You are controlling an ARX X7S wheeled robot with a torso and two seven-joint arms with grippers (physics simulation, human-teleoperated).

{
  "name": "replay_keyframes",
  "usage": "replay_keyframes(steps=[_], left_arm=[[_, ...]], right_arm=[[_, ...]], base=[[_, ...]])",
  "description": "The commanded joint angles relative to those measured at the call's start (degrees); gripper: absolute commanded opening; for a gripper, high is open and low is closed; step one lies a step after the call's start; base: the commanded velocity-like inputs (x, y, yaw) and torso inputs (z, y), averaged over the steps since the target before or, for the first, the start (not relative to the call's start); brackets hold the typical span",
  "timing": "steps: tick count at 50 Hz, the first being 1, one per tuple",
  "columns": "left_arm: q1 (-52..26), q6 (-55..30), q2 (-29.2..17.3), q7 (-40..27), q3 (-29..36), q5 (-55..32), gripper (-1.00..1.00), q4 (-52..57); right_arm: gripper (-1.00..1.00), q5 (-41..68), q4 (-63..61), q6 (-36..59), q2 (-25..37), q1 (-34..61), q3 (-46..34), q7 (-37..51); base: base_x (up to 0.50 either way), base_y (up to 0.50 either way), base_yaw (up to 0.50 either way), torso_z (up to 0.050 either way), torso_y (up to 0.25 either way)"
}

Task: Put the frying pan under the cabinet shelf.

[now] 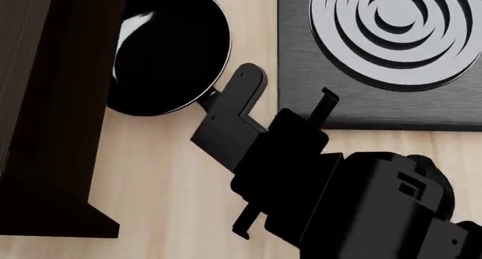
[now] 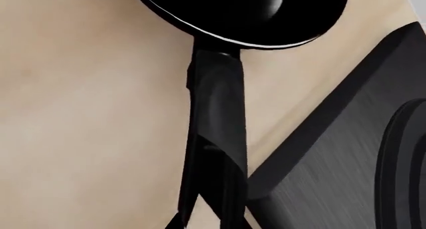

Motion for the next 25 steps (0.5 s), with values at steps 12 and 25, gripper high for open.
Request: replay_keyframes(steps=[12,25], left_arm=[[4.11,-1.47,-1.72,1.38,-4.59,0.45,1.0,-0.14],[8.66,-2.8,-2.18,2.42,-7.39,2.25,1.0,-0.11]], right_arm=[[-1.0,-4.42,13.84,-13.21,-12.31,-0.79,-4.35,-12.28],[-1.0,-9.25,24.29,-21.88,-18.79,-0.51,-6.52,-19.5]], base=[[0.0,0.0,0.0,0.0,0.0],[0.0,0.0,0.0,0.0,0.0]])
